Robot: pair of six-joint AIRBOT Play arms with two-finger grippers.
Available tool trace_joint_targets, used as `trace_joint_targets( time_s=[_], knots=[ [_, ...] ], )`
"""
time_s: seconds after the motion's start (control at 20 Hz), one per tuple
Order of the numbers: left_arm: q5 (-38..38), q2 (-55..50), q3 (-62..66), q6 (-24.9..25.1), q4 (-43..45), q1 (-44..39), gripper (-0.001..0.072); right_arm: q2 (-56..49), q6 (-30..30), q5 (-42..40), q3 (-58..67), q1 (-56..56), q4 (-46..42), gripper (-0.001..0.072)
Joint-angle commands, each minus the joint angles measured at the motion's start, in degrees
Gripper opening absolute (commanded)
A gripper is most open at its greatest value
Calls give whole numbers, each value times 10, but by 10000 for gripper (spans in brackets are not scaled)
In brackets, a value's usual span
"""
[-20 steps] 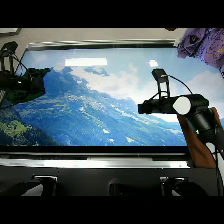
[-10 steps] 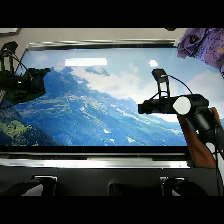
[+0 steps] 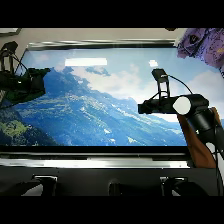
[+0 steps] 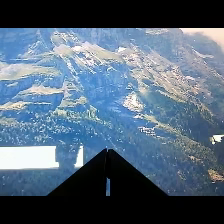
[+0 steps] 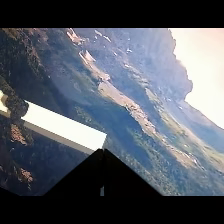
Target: Fold the clothes and pants, and hang the long-sleeved shirts on hangers.
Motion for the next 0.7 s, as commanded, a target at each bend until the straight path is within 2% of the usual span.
trace_joint_targets(
  time_s=[0.0, 0.15, 0.2, 0.25, 0.3, 0.4, 0.5, 0.65],
  knots=[
    [8, 1, 0, 0, 0, 0, 20, 0, 0, 0, 1, 0, 0, 38],
    [38, 0, -1, 0, -2, 0, 20, 0, 0, 0, 1, 0, 0, 37],
    [39, -1, -1, 0, 0, 0, 97, 0, 0, 0, 1, 0, 0, 37],
    [39, -4, -1, -6, 11, 1, 424, 0, 0, 0, 1, 0, 0, 37],
    [43, -13, -1, -43, 44, 1, 720, 0, 0, 0, 1, 0, 0, 37],
    [58, -46, -1, -129, 155, 19, 720, 0, 0, 0, 1, 0, 0, 37],
    [96, -87, 3, -190, 196, 75, 720, 0, 0, 0, 1, 0, 0, 37],
    [133, -180, 59, -196, 195, 177, 720, 0, 0, 0, 1, 0, 0, 37]
  ],
)
